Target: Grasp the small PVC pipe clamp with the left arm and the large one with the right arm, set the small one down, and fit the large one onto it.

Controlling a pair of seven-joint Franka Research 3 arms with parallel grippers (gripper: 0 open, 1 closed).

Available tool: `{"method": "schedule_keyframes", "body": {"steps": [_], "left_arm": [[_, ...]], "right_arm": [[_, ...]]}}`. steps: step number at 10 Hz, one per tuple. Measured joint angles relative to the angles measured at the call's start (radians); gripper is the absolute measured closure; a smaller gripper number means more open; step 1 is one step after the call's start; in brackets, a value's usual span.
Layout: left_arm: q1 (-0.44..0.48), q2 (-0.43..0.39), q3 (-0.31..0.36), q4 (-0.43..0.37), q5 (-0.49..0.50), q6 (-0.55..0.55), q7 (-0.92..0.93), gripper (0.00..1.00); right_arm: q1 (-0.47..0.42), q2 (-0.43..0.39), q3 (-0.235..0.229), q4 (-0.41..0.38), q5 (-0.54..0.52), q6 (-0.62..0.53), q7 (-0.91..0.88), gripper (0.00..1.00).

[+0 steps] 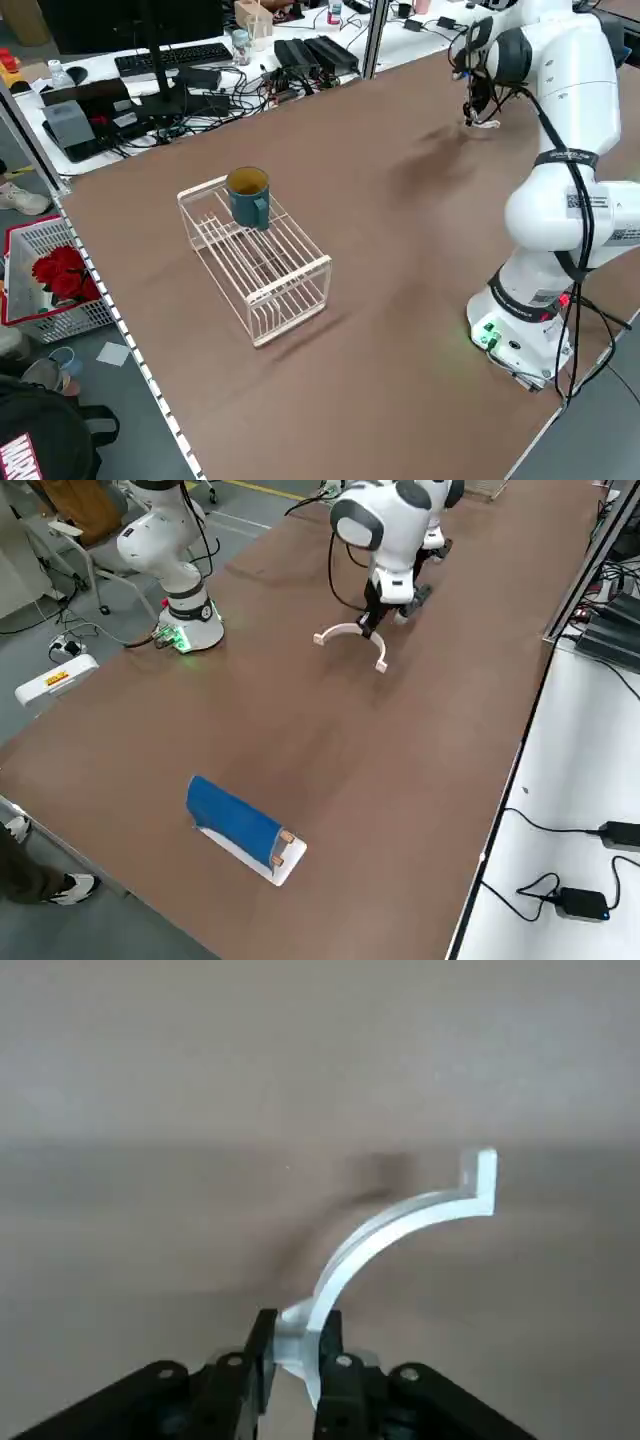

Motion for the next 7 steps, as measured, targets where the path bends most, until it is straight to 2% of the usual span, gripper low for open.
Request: {"method": "schedule_keyframes", "body": {"steps": [2, 6, 7], "left_arm": [[0.007, 0.021, 0.015, 0.004, -0.030, 0.048, 0.003, 0.79], [-0.009, 0.031, 0.016, 0.006, -0.030, 0.052, 0.064, 0.76], [-0.009, 0.031, 0.016, 0.010, -0.030, 0.051, 0.072, 0.67]], "right_arm": [[0.008, 0.001, 0.056, 0.070, 0.001, -0.038, 0.002, 0.91], [0.016, 0.015, 0.150, 0.162, 0.004, -0.044, 0.140, 0.91], [0.017, 0.027, 0.175, 0.178, 0.004, -0.044, 0.175, 0.91]]}}
